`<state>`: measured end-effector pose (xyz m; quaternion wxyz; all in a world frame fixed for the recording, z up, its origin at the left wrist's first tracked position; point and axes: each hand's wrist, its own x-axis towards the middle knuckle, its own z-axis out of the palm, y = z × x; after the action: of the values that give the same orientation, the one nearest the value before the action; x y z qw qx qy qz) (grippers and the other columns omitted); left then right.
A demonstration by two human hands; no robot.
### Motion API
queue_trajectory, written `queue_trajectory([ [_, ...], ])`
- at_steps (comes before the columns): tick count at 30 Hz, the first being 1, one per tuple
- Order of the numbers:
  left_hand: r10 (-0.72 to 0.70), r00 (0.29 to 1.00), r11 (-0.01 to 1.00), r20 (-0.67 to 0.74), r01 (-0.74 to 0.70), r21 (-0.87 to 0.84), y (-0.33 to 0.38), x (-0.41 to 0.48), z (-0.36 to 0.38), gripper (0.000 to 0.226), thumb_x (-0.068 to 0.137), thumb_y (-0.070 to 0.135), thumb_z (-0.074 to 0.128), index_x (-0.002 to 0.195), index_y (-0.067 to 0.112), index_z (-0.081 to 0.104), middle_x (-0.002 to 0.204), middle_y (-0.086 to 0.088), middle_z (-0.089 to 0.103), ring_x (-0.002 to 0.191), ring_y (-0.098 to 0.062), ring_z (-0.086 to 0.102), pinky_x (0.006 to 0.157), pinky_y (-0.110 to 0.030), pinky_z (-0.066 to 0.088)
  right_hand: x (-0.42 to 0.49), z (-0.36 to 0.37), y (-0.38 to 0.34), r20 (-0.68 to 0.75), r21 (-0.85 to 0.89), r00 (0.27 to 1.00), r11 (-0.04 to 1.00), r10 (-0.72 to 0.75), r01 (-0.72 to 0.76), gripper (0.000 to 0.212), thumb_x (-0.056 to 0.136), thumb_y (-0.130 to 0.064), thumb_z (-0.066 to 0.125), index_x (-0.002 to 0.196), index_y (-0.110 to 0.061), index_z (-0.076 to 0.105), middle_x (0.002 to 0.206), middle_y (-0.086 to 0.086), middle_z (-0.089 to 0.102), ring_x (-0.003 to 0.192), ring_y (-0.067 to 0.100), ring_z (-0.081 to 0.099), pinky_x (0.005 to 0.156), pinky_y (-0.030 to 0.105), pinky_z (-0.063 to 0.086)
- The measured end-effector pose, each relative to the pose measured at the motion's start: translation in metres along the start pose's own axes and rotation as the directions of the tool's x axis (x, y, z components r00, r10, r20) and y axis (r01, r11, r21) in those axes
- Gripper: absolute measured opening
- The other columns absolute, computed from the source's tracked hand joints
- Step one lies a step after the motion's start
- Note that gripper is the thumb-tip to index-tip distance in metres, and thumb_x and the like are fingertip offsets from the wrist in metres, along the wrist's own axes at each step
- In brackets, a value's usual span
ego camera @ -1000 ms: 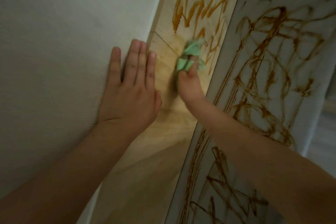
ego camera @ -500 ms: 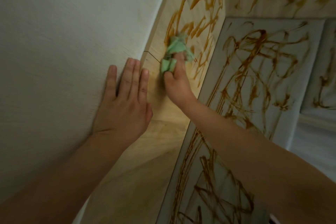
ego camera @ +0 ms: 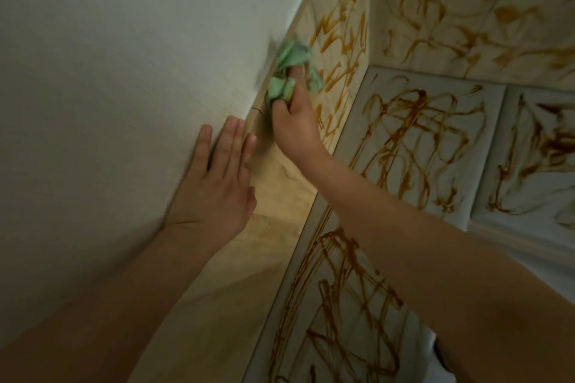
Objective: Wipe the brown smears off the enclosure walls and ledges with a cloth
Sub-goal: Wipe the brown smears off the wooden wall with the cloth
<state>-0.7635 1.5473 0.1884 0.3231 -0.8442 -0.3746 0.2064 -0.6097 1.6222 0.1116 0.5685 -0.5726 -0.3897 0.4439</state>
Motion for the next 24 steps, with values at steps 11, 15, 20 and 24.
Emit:
queue_trajectory([
  [11, 0.046, 0.993, 0.995, 0.111, -0.055, 0.079, -0.004, -0.005, -0.015, 0.076, 0.104, 0.043, 0.010, 0.158, -0.004, -0.015, 0.163, -0.035, -0.017, 0.154, -0.048, -0.017, 0.120, -0.065, -0.018, -0.068, -0.084, -0.013, 0.300, 0.388, 0.782, 0.679, 0.546, -0.623, 0.041, 0.099, -0.005, 0.035, 0.135, -0.006, 0.054, 0.133, 0.022, 0.063, 0.123, 0.038, 0.062, 0.103, 0.050, 0.053],
  [15, 0.041, 0.990, 0.990, 0.132, -0.022, -0.142, -0.004, -0.013, -0.029, 0.078, 0.103, 0.046, 0.021, 0.162, 0.004, -0.007, 0.169, -0.022, -0.013, 0.157, -0.038, -0.013, 0.126, -0.057, -0.004, -0.109, -0.111, -0.040, 0.396, 0.317, 0.744, 0.680, 0.539, -0.661, 0.045, 0.097, -0.008, 0.034, 0.137, -0.003, 0.056, 0.133, 0.020, 0.064, 0.122, 0.037, 0.063, 0.099, 0.048, 0.055],
  [20, -0.380, 0.900, 0.239, 0.215, 0.320, -0.917, 0.026, -0.051, -0.077, 0.041, 0.097, 0.038, 0.061, 0.132, 0.018, 0.055, 0.138, -0.001, 0.047, 0.119, -0.015, 0.045, 0.095, -0.034, 0.045, -0.156, -0.123, -0.080, 0.440, 0.194, 0.742, 0.753, 0.506, -0.628, 0.031, 0.099, -0.021, 0.046, 0.122, -0.006, 0.061, 0.112, 0.011, 0.067, 0.108, 0.027, 0.063, 0.091, 0.038, 0.053],
  [24, -0.114, 0.821, -0.565, 0.560, 0.410, -0.716, 0.043, -0.087, -0.108, 0.062, 0.089, 0.075, 0.057, 0.123, 0.023, 0.059, 0.124, 0.005, 0.065, 0.108, -0.010, 0.068, 0.093, -0.038, 0.060, -0.196, -0.110, -0.102, 0.433, 0.080, 0.753, 0.811, 0.495, -0.579, 0.049, 0.094, -0.039, 0.052, 0.130, -0.009, 0.063, 0.128, 0.015, 0.067, 0.117, 0.026, 0.065, 0.098, 0.038, 0.052],
])
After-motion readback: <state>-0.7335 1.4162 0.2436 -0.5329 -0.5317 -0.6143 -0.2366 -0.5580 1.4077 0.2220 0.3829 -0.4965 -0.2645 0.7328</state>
